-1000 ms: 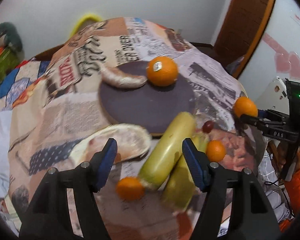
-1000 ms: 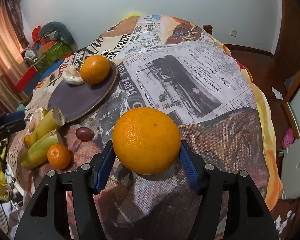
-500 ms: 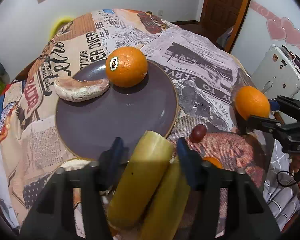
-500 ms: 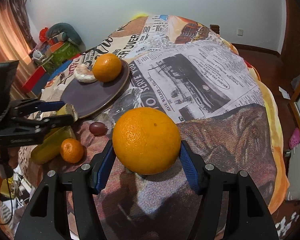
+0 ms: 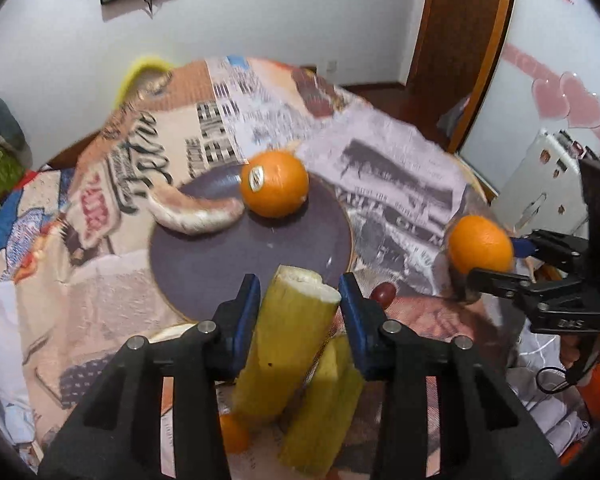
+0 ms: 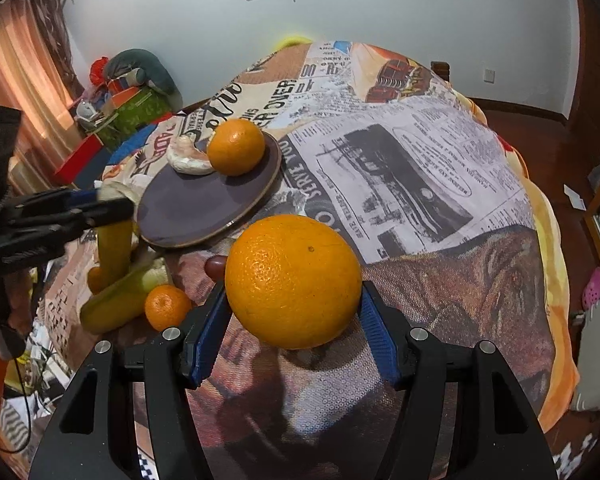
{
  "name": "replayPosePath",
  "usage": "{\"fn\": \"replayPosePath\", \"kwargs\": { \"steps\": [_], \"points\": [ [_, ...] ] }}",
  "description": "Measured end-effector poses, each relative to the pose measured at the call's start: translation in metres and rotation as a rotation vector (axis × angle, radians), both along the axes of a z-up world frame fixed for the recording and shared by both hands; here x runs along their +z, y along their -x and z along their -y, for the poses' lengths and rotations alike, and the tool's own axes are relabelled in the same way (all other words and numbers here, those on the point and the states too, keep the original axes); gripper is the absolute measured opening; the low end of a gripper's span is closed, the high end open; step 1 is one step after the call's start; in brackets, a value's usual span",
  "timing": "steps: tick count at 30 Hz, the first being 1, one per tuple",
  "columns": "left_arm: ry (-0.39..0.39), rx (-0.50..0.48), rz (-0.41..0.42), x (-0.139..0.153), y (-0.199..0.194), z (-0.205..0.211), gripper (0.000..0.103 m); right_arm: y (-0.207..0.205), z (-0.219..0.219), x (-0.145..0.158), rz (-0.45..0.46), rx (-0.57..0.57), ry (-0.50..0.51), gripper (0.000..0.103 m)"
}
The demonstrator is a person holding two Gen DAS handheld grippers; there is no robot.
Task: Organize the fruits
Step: 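Carry the corn cob and orange onto the dark plate and release both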
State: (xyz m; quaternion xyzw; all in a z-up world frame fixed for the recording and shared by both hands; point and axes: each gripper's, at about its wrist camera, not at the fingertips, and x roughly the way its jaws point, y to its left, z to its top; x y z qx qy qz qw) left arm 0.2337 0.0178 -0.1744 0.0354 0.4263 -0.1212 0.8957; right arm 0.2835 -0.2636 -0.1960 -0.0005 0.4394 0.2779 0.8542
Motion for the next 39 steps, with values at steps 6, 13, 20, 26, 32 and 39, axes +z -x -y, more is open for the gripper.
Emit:
{"fn": "replayPosePath", "kwargs": {
  "steps": [6, 13, 20, 26, 32, 39],
  "points": [
    [0.014, 0.028, 0.038, 0.017, 0.021, -0.013, 0.037, 0.002, -0.006, 0.014, 0.037, 0.006, -0.021, 0.060],
    [0.053, 0.045, 0.096, 0.036, 0.029, -0.020, 0.037, 0.003, -0.018, 0.029, 0.076, 0.023, -0.033, 0.060],
    [0.076, 0.045, 0.155, 0.052, 0.026, -0.020, 0.036, -0.003, -0.031, 0.036, 0.103, 0.041, -0.042, 0.060],
    [0.098, 0.045, 0.165, 0.053, 0.018, -0.020, 0.036, -0.012, -0.042, 0.036, 0.114, 0.054, -0.044, 0.060],
    [0.120, 0.028, 0.140, 0.039, 0.002, -0.014, 0.036, -0.025, -0.054, 0.032, 0.109, 0.067, -0.044, 0.060],
    [0.167, 0.051, 0.094, 0.019, -0.023, -0.020, 0.036, -0.041, -0.068, 0.018, 0.083, 0.086, -0.027, 0.060]
  ]
}}
